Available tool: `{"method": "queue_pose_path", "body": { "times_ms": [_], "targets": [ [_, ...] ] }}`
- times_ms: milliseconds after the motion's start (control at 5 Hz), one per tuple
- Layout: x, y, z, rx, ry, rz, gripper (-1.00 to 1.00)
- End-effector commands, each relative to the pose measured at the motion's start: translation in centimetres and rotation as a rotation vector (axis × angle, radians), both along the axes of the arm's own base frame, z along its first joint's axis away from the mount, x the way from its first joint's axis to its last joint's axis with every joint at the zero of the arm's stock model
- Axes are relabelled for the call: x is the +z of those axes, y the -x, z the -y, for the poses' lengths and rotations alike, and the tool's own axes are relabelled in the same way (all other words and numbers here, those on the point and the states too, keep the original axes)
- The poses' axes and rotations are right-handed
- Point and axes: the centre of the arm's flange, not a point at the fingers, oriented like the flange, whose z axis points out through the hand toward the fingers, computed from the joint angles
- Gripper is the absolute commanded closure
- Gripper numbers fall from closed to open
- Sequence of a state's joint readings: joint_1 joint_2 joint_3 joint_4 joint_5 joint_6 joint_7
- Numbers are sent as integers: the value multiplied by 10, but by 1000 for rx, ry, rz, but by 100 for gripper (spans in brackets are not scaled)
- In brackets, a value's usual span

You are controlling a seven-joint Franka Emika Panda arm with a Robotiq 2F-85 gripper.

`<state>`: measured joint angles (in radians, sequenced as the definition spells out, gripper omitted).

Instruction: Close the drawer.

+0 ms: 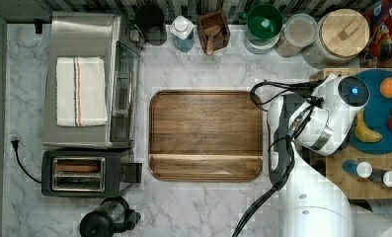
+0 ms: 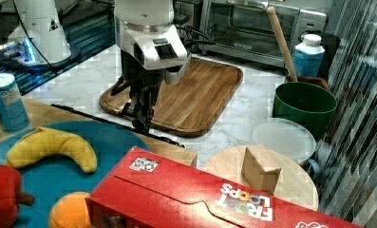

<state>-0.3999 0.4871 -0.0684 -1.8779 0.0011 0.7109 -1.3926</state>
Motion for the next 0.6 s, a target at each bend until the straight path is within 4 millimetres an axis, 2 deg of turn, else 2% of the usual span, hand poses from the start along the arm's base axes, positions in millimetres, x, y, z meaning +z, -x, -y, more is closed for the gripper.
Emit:
{"method": "queue_pose_path", "body": {
  "times_ms": [200,600],
  "targets": [
    [73,18,121,-98,171,147,100],
    [73,18,121,-98,171,148,100]
  ]
}}
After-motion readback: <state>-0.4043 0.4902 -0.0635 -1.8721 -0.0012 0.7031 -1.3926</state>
